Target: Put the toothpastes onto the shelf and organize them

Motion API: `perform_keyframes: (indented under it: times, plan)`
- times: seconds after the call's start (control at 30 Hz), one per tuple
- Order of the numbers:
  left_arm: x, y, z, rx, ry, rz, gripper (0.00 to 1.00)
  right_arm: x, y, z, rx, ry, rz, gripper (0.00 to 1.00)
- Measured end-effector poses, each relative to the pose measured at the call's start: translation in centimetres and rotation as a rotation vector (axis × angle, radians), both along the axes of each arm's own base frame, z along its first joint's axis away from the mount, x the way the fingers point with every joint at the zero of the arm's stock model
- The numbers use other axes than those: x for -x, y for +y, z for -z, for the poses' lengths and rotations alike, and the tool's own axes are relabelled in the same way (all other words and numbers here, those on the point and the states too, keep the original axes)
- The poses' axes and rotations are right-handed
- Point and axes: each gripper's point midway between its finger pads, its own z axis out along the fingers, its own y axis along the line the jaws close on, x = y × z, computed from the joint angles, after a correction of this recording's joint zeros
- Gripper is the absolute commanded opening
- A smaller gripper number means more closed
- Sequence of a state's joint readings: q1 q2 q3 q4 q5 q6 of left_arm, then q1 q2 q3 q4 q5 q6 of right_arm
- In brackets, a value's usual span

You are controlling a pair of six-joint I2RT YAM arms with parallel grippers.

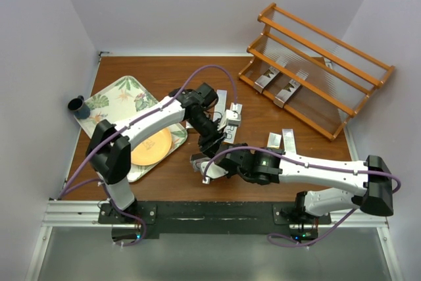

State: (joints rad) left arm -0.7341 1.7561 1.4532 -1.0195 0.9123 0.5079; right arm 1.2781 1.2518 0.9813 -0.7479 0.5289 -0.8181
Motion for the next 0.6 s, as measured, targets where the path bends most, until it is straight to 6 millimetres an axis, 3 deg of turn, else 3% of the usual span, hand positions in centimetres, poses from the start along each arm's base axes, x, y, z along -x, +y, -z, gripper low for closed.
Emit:
perform_keyframes:
  times: [0.13,0.3,0.37,0.47,0.6]
  plan:
    - [-0.4,-0.1,-0.4,0.003,-0.03,-0.013,0.85,0.2,-0.4,0.3,0.011,0.018,0.01,0.14]
    - [-2.5,0.2,-2.3,0.004,-0.164,-0.112,0.94,1.2,-1.0,1.1,0.015,0.079,0.022,0.14]
    - [-4.2,0.7,-3.7,0.014,-0.231,-0.195,0.95,1.5,-1.2,1.3,0.01,0.097,0.036,0.14]
    - [-8.5,2.6,-7.0,0.039,-0.366,-0.403,0.98,1.9,-1.4,1.7,0.0,0.125,0.061,0.14]
    - [-14.0,7.7,-12.9,0.072,-0.6,-0.778,1.0,1.8,-1.7,2.0,-0.056,0.181,0.141,0.15]
